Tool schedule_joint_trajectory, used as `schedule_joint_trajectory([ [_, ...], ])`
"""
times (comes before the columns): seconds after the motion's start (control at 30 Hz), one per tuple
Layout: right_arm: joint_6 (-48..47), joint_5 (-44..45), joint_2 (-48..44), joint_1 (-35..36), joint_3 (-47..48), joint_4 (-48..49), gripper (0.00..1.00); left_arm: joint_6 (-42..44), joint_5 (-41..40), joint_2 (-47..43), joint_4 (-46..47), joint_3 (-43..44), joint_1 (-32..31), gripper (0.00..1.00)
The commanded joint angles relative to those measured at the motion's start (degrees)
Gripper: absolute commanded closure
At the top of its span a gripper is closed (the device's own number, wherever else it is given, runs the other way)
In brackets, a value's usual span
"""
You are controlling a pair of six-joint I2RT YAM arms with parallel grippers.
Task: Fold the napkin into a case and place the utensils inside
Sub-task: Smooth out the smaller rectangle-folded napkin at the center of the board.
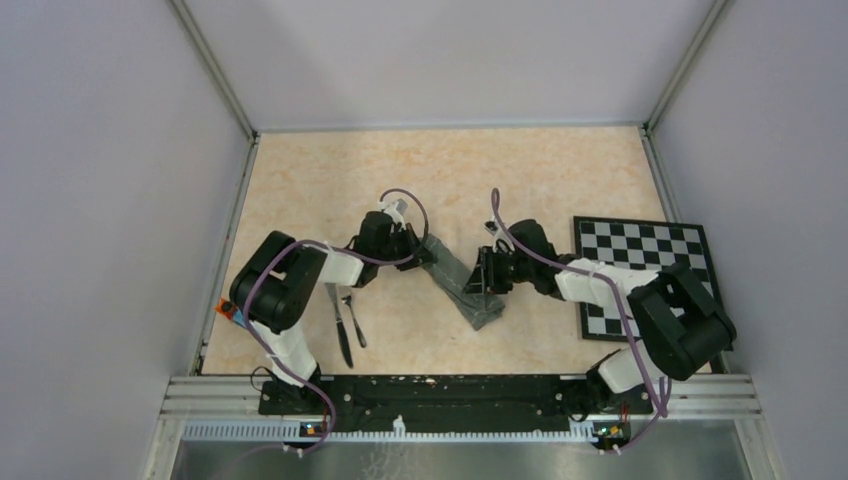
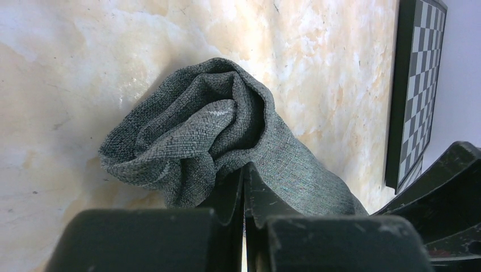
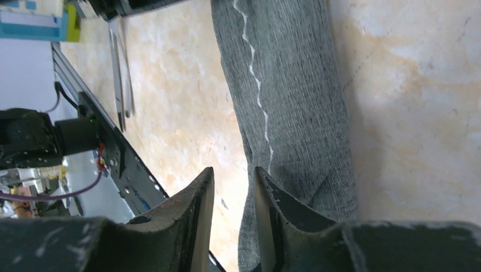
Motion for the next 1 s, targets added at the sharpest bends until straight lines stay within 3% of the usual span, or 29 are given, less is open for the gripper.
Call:
schedule_joint_trajectory([
  [0.0,-1.8,-1.7,-0.1,-0.4,-2.1,-0.5,0.68,2.9,-4.6,3.2,-6.4,-0.7,1.2,1.00],
  [0.2,0.8,-0.2,-6.3,0.4,-12.3,0.0,0.70,4.2,-2.7,3.1,-7.5,0.8,1.1,1.00],
  [0.3,-3.1,4.0,-10.9,1.1,-8.1,-8.0,0.69,6.5,-0.7,1.3,-11.3,3.8,1.1,0.99],
  [0.4,-7.2,7.8,-12.1,1.1,-1.7,-13.2,0.65,7.6,4.2,-1.8,-12.7,6.3,1.1,0.92],
  [0.53,-10.0,6.0,-7.6,1.1,5.6,-12.6,0.64,7.7,10.9,-4.0,-14.6,10.2,1.2,0.77],
  [0.67,-7.4,5.5,-2.3,1.1,9.1,-5.5,0.61,6.9,13.7,-6.8,-15.4,10.5,1.8,0.63],
  [0.87,0.3,4.7,9.2,1.0,14.6,4.1,0.62,9.4,10.1,-14.7,-21.1,8.3,5.4,0.56],
  [0.97,2.3,3.9,14.7,1.0,18.6,5.9,0.74,11.5,6.9,-17.0,-23.7,7.1,7.0,0.58],
])
